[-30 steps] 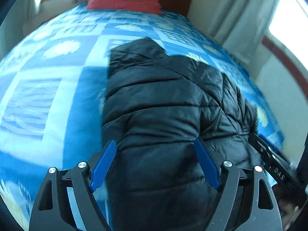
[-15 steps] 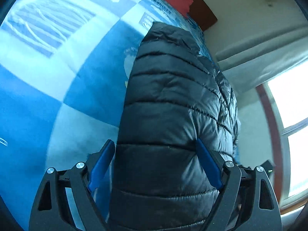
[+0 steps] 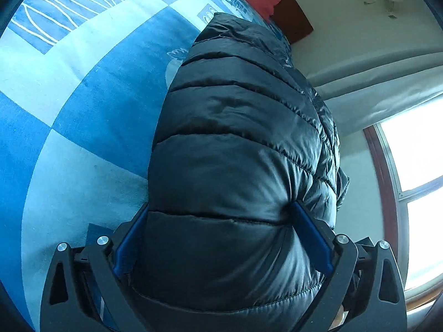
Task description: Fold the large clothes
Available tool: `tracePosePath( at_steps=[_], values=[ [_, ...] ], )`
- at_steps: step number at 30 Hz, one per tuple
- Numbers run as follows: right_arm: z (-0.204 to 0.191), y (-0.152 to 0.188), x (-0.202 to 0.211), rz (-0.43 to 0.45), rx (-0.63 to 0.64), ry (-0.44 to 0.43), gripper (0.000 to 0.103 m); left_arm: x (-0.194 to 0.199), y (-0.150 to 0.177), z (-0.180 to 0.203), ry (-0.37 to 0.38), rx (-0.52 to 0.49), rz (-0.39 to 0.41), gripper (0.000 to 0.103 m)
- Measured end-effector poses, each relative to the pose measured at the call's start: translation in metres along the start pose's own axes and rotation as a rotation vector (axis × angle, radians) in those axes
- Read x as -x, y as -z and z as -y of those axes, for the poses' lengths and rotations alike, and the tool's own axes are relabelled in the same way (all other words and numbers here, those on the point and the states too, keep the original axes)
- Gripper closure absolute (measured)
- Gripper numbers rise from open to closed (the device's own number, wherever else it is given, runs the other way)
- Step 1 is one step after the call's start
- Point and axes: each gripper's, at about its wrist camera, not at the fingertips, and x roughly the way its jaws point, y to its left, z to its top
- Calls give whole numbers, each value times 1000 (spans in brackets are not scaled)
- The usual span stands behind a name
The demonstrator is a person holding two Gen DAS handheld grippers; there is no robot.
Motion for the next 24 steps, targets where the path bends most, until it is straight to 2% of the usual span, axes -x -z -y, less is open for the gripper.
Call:
tracePosePath(
  at_steps=[1,3,9,16,24],
  values=[
    [0,2,1,6,-2,-7,31,0,1,1,1,0,2,9],
    [0,4,3,15,-7,-31,43,1,2,4,1,-5,5,14],
    [-9,14,12,38,9,-48,60,10,2,10,0,-25,10,22],
    [-38,23,21,80,39,-93,68,29,-6,17,5,-75,30,26],
    [-86,30,-13,33,80,-168,70,74,-29,4,-28,-74,103,26]
  ],
)
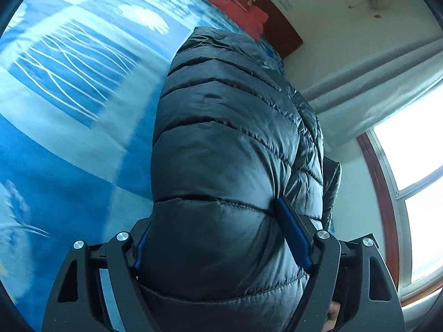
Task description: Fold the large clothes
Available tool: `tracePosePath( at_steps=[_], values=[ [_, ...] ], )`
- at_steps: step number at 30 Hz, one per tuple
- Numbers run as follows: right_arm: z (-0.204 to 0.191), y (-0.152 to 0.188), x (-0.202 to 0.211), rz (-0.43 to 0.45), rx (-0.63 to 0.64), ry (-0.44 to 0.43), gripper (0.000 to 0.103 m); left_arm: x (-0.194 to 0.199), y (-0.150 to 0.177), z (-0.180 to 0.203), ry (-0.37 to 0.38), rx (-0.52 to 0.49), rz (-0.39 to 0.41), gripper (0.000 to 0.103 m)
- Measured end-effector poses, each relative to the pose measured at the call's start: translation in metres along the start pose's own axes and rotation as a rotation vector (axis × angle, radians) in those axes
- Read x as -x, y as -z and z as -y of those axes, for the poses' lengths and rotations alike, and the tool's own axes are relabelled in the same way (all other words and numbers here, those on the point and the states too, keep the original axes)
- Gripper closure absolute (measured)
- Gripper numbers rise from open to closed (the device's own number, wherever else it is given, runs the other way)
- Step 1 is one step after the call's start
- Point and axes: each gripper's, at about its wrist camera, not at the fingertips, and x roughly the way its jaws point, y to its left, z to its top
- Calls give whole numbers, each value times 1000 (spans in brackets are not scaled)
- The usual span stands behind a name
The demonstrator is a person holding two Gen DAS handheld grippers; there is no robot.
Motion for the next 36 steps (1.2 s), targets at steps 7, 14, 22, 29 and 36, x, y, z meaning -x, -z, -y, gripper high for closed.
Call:
tracePosePath(
  at_steps=[7,14,22,29,36],
  values=[
    [-10,-2,-6,-67,14,-59,70,31,-26,-42,-44,36,56,26],
    [0,6,-18,-102,-6,-38,68,14,-28,-82,-55,98,27,24],
    [-3,-2,-18,-120,6,-8,48,28,-31,-96,-19,99,-3,22],
    [-6,-16,5,-108,17,-21,31,69,-43,-114,22,111,49,22],
    [-7,-55,-24,-110,-36,3,24,43,-76,-111,-6,111,51,21]
  ],
)
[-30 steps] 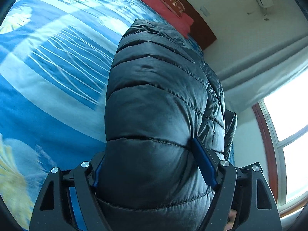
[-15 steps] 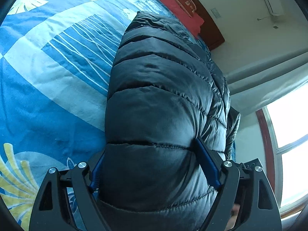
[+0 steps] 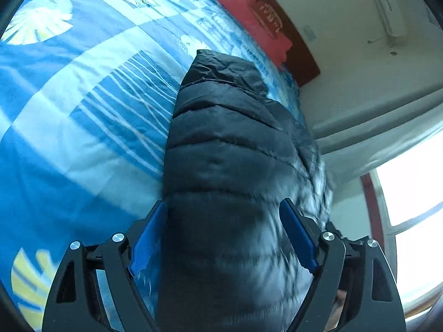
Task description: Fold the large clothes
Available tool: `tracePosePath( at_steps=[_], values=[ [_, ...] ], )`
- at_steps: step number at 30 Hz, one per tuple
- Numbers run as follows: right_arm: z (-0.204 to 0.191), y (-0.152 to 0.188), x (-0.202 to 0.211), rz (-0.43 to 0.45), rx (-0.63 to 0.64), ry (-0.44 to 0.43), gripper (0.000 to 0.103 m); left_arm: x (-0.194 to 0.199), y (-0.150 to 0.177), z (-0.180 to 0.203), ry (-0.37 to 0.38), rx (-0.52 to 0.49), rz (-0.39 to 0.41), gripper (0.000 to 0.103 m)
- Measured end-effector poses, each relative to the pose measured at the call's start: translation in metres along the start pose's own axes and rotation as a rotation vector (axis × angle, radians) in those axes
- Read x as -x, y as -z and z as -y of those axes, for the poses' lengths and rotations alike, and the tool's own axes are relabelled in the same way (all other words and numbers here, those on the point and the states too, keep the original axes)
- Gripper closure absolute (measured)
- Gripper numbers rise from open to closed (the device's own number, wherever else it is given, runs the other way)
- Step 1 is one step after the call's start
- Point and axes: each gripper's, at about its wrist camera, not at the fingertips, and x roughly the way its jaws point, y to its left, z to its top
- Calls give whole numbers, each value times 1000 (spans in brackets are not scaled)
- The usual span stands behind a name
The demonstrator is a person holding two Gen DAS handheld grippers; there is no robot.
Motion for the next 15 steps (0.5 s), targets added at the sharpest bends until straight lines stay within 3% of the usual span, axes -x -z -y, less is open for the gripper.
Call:
tracePosePath(
  at_steps=[2,5,6,9,15],
  values=[
    [2,-8,-13,-12,-13,36,24,-15,-7,6,-47,-31,-3,21],
    [10,-13,-29,-37,-41,92,44,-27,-9,16,-126,-87,-2,20],
    [16,-13,-34,-44,-61,99,46,-30,-10,17,-145,-99,-3,20],
    [25,-9,-45,-53,-65,110,48,-44,-7,19,-201,-110,-7,19],
    [46,-4,-57,-52,-116,69,48,-67,-9,15,-238,-112,-23,16]
  ],
)
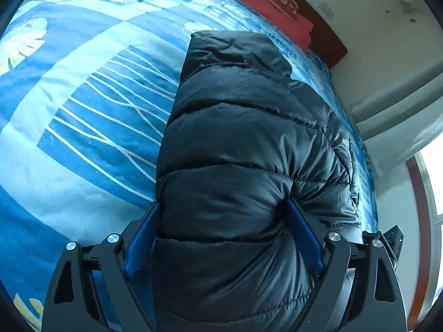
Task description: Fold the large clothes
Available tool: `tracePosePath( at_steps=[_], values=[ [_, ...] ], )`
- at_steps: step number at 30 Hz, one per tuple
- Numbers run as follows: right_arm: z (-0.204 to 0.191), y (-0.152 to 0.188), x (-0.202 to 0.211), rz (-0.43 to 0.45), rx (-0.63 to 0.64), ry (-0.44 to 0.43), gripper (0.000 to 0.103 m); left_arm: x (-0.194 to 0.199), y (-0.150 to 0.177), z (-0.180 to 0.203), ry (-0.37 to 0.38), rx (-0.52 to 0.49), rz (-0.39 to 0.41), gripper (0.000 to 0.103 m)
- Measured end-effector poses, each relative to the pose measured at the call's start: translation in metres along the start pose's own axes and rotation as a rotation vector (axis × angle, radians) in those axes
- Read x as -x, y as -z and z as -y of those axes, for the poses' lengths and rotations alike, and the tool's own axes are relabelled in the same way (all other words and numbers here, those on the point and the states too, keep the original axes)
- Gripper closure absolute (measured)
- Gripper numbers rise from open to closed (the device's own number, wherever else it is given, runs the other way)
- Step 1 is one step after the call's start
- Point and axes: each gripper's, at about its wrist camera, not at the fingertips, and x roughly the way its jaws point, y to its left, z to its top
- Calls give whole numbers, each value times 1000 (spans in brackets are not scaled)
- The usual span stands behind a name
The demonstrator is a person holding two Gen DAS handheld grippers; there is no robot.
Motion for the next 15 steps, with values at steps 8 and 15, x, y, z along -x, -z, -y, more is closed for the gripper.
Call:
tracePosePath(
  at_steps=[8,15],
  values=[
    [-2,0,-2,5,2,-15,47,0,5,0,6,-7,10,16],
    [6,3,13,38,-36,-80,34,7,7,-5,44,7,3,15]
  ],
)
